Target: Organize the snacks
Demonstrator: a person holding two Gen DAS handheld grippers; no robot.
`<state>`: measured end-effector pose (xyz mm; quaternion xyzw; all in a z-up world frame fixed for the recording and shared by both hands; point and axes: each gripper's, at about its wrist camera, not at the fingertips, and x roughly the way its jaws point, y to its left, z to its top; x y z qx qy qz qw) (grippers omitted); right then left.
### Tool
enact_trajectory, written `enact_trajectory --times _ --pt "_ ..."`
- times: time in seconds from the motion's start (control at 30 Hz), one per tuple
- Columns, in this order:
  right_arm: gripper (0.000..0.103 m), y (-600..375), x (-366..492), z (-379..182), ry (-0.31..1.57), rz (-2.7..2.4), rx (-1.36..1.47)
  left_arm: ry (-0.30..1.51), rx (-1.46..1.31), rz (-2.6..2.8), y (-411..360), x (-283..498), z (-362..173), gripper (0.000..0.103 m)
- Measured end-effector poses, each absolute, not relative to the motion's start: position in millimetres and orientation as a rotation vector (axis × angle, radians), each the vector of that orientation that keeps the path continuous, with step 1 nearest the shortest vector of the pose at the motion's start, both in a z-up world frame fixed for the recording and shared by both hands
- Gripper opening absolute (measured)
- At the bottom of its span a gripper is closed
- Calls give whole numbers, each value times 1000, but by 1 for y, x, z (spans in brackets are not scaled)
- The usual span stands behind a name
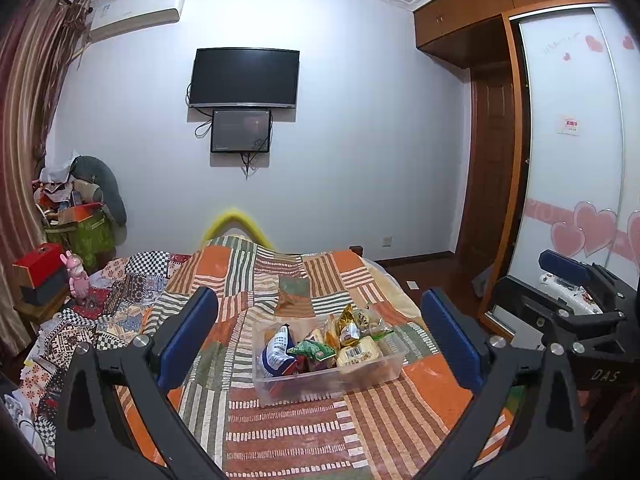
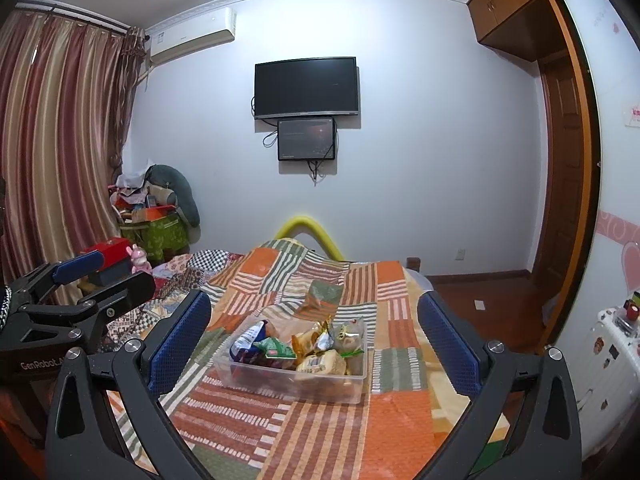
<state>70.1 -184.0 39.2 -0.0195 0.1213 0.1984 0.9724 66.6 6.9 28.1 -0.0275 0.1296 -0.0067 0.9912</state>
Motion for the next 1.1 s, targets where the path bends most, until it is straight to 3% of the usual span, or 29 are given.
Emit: enact_trajectory --times 1.1 --pt "103 -185 69 42 240 402 -38 261 -73 -12 8 67 27 103"
